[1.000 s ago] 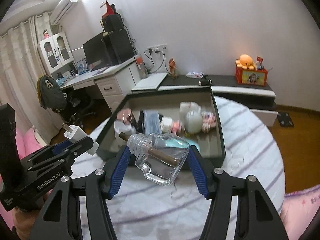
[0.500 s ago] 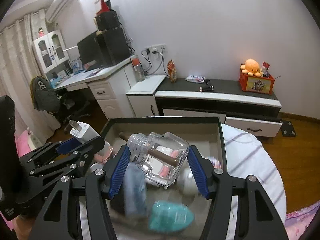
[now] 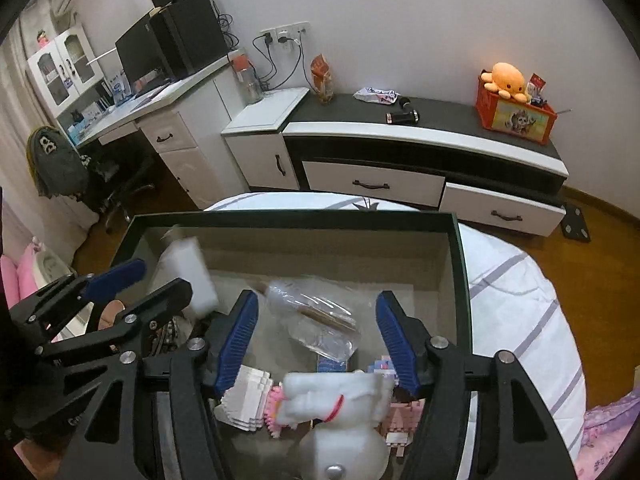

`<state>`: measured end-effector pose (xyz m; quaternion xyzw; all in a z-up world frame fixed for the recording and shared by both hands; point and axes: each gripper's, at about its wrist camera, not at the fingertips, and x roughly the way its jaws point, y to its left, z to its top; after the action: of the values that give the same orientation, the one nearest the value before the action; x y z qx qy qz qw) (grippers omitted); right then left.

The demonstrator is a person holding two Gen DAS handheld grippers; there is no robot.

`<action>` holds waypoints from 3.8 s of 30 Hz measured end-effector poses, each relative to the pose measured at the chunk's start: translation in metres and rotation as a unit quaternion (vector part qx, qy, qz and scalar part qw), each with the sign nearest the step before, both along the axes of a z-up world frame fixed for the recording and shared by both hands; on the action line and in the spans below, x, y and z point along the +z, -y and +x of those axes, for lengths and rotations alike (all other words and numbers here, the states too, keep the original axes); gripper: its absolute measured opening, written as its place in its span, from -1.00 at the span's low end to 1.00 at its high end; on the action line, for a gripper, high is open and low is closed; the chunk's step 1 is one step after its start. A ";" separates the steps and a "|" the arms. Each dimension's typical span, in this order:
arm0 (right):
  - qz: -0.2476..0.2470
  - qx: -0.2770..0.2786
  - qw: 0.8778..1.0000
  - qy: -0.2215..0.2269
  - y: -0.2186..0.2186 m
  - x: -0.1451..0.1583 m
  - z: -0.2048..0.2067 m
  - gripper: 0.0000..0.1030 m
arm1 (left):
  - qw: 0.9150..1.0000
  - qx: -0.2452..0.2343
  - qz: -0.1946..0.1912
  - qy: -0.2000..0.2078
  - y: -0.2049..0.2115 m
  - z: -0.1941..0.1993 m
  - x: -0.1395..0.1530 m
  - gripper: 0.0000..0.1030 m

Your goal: Organize rigid objects

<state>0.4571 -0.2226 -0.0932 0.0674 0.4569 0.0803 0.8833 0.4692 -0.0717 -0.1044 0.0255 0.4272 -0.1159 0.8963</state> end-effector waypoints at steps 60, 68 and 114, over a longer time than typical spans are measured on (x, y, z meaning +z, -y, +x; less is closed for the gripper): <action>-0.051 -0.098 0.953 0.284 -0.039 0.138 -0.489 1.00 | 0.961 0.087 -0.001 0.261 -0.066 -0.496 0.138 1.00; -0.045 -0.103 0.955 0.275 -0.035 0.133 -0.487 1.00 | 0.965 0.090 -0.006 0.246 -0.069 -0.487 0.134 1.00; -0.054 -0.089 0.959 0.262 -0.045 0.127 -0.479 1.00 | 0.973 0.109 -0.001 0.205 -0.078 -0.469 0.113 1.00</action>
<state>-0.0218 -0.1771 0.0335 0.0369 0.2049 -0.0088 0.9780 0.0001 0.0068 0.0082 0.0010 0.2339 -0.0100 0.9722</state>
